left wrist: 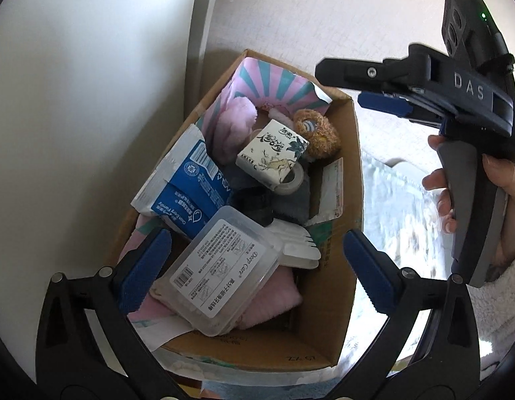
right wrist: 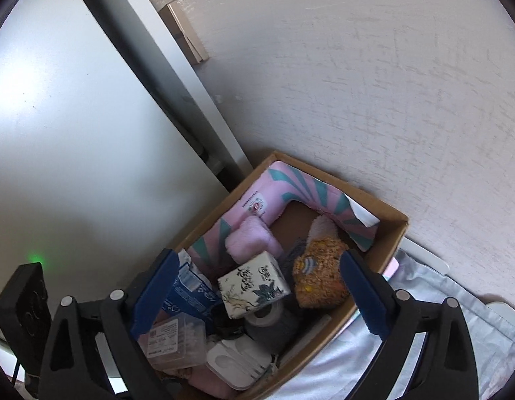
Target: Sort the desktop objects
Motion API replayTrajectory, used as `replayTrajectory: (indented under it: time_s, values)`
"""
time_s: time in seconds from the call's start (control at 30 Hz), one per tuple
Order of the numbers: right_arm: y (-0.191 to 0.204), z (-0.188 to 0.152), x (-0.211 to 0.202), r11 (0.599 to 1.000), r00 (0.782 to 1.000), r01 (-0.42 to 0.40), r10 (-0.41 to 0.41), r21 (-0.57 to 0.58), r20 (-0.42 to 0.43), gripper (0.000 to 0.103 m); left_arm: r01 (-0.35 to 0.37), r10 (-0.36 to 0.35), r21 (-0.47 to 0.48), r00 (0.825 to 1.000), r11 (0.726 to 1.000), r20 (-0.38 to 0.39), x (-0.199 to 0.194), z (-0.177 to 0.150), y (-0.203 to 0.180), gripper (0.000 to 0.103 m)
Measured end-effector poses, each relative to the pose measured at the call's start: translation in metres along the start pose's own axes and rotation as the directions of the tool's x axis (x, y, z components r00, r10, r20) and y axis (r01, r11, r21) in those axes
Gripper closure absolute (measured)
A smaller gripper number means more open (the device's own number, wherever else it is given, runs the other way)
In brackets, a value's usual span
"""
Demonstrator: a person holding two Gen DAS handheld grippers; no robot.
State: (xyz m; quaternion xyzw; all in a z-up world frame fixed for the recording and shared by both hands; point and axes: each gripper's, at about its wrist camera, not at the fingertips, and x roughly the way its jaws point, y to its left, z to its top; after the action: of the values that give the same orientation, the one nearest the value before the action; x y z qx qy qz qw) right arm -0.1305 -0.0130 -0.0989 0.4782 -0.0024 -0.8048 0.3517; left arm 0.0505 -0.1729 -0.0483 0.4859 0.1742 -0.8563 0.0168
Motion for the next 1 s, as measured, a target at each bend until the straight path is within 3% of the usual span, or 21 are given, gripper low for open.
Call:
replayTrajectory:
  time_s: [0.07, 0.37, 0.57, 0.77, 0.93, 1.0]
  values:
    - [0.001, -0.001, 0.002, 1.0, 1.0, 0.011, -0.011, -0.002, 0.003, 0.001, -0.007, 0.007, 0.013, 1.0, 1.0, 0.003, 0.006, 0.002, -0.003, 0.0]
    - [0.005, -0.009, -0.013, 0.999, 0.999, 0.032, -0.032, -0.001, 0.018, 0.001, -0.018, 0.018, 0.023, 1.0, 1.0, -0.004, -0.03, -0.002, -0.024, 0.0]
    - [0.0, -0.018, -0.044, 0.99, 0.989, 0.141, -0.141, 0.019, 0.044, 0.001, -0.093, 0.093, 0.031, 0.996, 0.995, -0.003, -0.046, 0.014, -0.033, 0.0]
    - [-0.015, -0.038, -0.095, 0.94, 0.95, 0.3, -0.31, 0.163, 0.04, 0.001, -0.283, 0.281, 0.072, 0.959, 0.956, 0.04, -0.061, 0.035, -0.057, 0.0]
    - [-0.023, -0.064, -0.148, 0.869, 0.886, 0.429, -0.458, 0.247, 0.073, 0.001, -0.243, 0.236, 0.114, 0.969, 0.963, 0.07, -0.066, 0.045, -0.086, 0.0]
    - [-0.027, -0.075, -0.165, 0.847, 0.87, 0.449, -0.487, 0.284, 0.076, 0.001, -0.234, 0.224, 0.118, 0.97, 0.965, 0.096, -0.069, 0.047, -0.1, 0.0]
